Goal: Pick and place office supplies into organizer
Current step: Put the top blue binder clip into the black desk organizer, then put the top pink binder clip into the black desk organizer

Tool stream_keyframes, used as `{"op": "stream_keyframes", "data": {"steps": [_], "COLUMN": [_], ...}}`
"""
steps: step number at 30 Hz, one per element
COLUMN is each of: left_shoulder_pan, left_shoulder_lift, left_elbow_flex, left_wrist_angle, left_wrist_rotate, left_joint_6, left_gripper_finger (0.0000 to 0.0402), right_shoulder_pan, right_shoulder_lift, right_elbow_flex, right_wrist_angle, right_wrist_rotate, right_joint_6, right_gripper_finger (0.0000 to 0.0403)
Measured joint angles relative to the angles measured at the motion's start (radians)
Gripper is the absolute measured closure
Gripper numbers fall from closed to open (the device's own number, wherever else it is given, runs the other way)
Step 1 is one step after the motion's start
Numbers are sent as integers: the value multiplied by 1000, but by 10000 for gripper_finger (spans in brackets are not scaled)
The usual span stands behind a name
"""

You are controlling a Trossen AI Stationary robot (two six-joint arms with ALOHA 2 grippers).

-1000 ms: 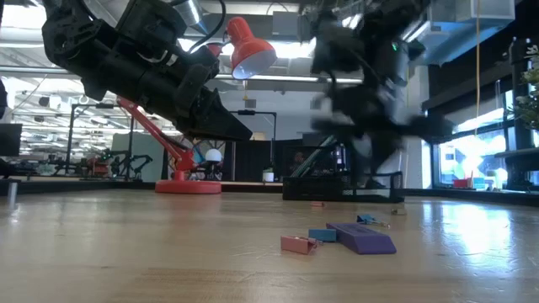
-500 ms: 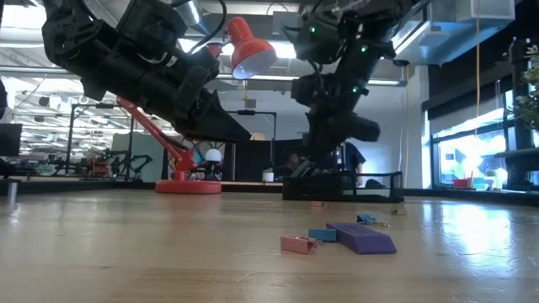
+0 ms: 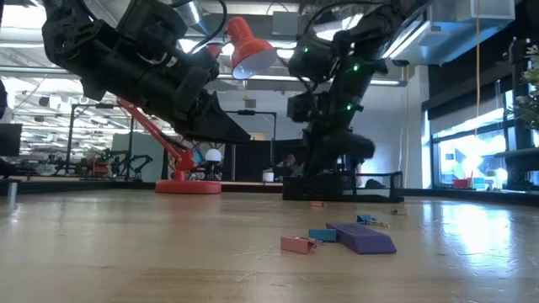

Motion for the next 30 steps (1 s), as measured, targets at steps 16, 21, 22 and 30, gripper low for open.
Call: {"op": "stream_keyframes", "data": {"steps": [16,21,22,30], "left_shoulder_pan": [0,0,0,0], "left_shoulder_lift": [0,0,0,0], "left_elbow_flex": [0,0,0,0], "left_wrist_angle": [-6,-6,-6,-11], "left_wrist_rotate": [0,0,0,0], "left_joint_6": [0,0,0,0], "left_gripper_finger": [313,313,313,313], "right_shoulder_pan": [-1,-1,-1,37], "right_shoulder_lift": [34,34,34,-35], "right_elbow_flex": [0,0,1,1], "right_wrist_angle": [6,-1,-1,-20], "right_wrist_rotate": [43,43,43,43], "right_joint_6": [-3,-3,-3,-6], "right_gripper_finger": [297,275,272,268]}}
